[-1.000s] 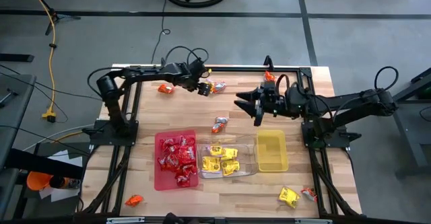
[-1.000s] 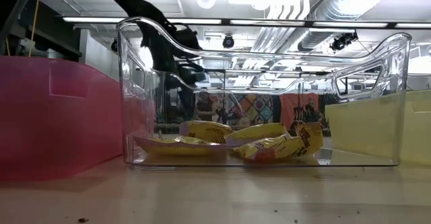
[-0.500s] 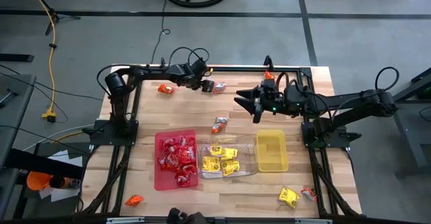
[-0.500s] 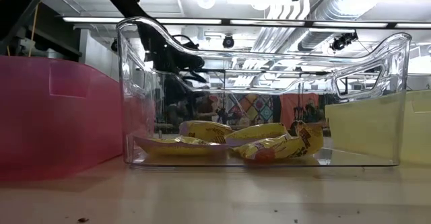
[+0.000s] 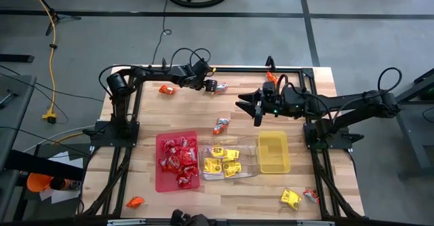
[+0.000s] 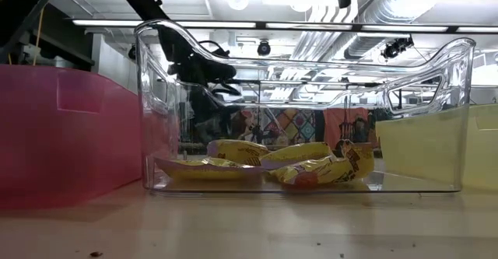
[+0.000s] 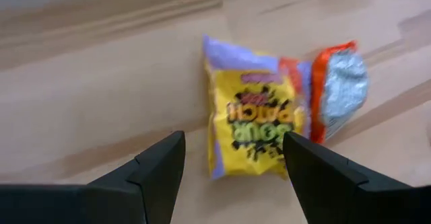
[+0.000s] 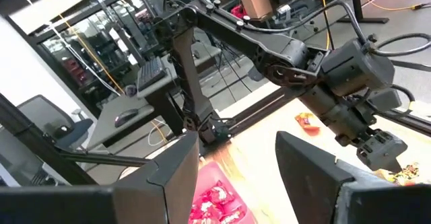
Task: Sort candy
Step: Put the yellow candy into the transparent bin
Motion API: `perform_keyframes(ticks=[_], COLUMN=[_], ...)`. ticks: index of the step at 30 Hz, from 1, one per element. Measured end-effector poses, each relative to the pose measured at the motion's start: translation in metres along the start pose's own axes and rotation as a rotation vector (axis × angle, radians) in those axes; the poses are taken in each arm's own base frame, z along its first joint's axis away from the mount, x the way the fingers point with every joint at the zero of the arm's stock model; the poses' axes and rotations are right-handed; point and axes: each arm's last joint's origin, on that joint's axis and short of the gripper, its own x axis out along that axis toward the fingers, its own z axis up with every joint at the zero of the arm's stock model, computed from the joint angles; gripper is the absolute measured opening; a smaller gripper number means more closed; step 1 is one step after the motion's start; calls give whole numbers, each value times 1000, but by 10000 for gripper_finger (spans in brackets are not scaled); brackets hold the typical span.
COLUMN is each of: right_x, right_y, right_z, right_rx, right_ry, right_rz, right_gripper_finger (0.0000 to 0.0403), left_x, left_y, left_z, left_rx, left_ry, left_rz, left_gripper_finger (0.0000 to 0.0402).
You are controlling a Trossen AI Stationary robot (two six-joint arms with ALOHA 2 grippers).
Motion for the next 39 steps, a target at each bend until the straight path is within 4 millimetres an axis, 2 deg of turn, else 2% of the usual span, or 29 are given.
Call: perform_keyframes(ticks=[7, 11, 14, 19, 20, 25, 31, 36, 39], right_x=[0, 0, 0, 0, 0, 0, 0, 0, -5], right_y=[0, 0, 0, 0, 0, 1, 0, 0, 1], right_z=[0, 0, 0, 0, -1, -1, -1, -1, 2], right_rx=[-1, -1, -1, 6, 6, 4, -11, -75, -106], right_ry=[2, 2, 2, 3, 4, 8, 9, 9, -3], right_rz=[-1, -2, -2, -1, 0, 0, -1, -1, 5], right_gripper_finger=[193, 193, 193, 193, 193, 193, 193, 193, 193], left_x=[7, 8, 8, 6, 1, -48, -138, -206, -233], left_y=[9, 10, 10, 9, 8, 4, -2, -13, -26], left_z=[-12, -13, -13, -13, -11, 8, 20, 6, -14], left_rx=[-79, -75, -72, -35, -18, 65, 206, 339, 391], left_ry=[10, 4, 2, 25, 26, -72, -297, -462, -487], left_rz=[10, 7, 11, -37, -59, -152, -264, -388, -485], left_gripper_finger=[235, 210, 163, 29, 15, 6, 1, 1, 0])
